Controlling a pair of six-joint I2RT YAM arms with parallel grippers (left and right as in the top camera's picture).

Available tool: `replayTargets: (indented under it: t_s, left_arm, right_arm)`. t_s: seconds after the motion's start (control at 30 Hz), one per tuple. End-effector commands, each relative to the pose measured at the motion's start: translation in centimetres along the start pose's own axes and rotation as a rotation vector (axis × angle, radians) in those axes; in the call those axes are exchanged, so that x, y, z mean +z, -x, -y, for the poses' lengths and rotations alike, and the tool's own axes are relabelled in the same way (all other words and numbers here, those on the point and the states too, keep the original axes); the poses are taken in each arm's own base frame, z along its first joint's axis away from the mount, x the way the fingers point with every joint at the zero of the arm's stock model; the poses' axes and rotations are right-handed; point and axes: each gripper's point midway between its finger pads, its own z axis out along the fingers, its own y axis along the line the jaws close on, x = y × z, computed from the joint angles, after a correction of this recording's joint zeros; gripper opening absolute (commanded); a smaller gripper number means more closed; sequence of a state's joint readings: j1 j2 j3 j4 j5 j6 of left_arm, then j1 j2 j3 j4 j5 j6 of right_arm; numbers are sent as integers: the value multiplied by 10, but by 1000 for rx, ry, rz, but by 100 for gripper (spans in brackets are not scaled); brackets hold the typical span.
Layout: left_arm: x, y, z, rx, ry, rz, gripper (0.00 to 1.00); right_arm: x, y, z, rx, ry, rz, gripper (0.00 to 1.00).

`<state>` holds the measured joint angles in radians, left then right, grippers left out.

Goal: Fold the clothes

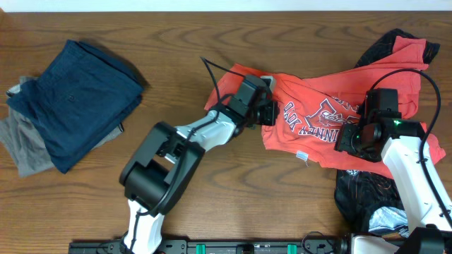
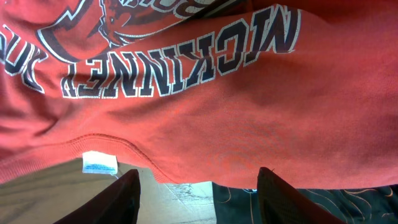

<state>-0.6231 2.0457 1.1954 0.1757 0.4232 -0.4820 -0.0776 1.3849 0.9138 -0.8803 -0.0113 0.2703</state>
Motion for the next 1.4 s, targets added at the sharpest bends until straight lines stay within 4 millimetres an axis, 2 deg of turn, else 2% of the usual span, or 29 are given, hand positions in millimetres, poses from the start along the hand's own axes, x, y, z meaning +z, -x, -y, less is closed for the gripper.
replayTargets:
  t_s: [0.0,0.1,0.2,0.27,0.33,0.4,0.47,0.57,0.67,0.77,0.8,0.93,1.0,1.1,1.17,1.2,1.3,1.37]
  left_arm:
    - [-49,53,22,95,-47,142,6]
    - [-106,103,34,126,-58,289,6]
    - [-168,141,40,94,-76,426,6]
    - [-205,155,52,105,-111,491,6]
    - [-233,163,60,128,-120,546,6]
    - [-257,171,62,166,-109,600,6]
    - [-276,177,57,186,-83,637,6]
    - [-296,184,36,161,-36,674,6]
    - [-311,190,8,122,21,696,6]
    - [-329,199,-21,126,107,741,6]
    - [-341,204,-39,104,168,776,6]
    - [-368,210,-74,52,266,836,6]
    - [-375,210,-81,44,270,841,6]
    - [-375,210,-74,65,216,828,6]
    - [-378,212,-71,73,210,832,6]
    - [-380,213,-69,76,211,838,6]
    - [-385,215,-71,75,218,849,6]
    - [-384,213,-72,69,220,841,6]
  right_arm:
    - [-2,1,3,25,2,4,58]
    - [-2,2,4,27,1,5,58]
    - [-2,3,7,41,-1,7,57]
    - [-2,5,11,54,-3,11,57]
    - [-2,7,14,66,-4,20,56]
    - [-2,9,15,54,-5,24,55]
    - [-2,8,15,36,-5,23,54]
    - [-2,8,15,12,-6,19,53]
    - [-2,7,14,11,-1,18,46]
    - [-2,9,6,-5,42,24,33]
    - [-3,11,0,-30,76,31,27]
    - [-4,16,-16,-71,163,50,17]
    - [-4,16,-22,-91,199,48,16]
    - [1,12,-34,-144,261,19,15]
    - [5,7,-46,-200,316,-6,21]
    - [10,5,-52,-225,332,-22,31]
    - [25,5,-63,-274,340,-40,42]
    - [34,6,-76,-327,355,-32,57]
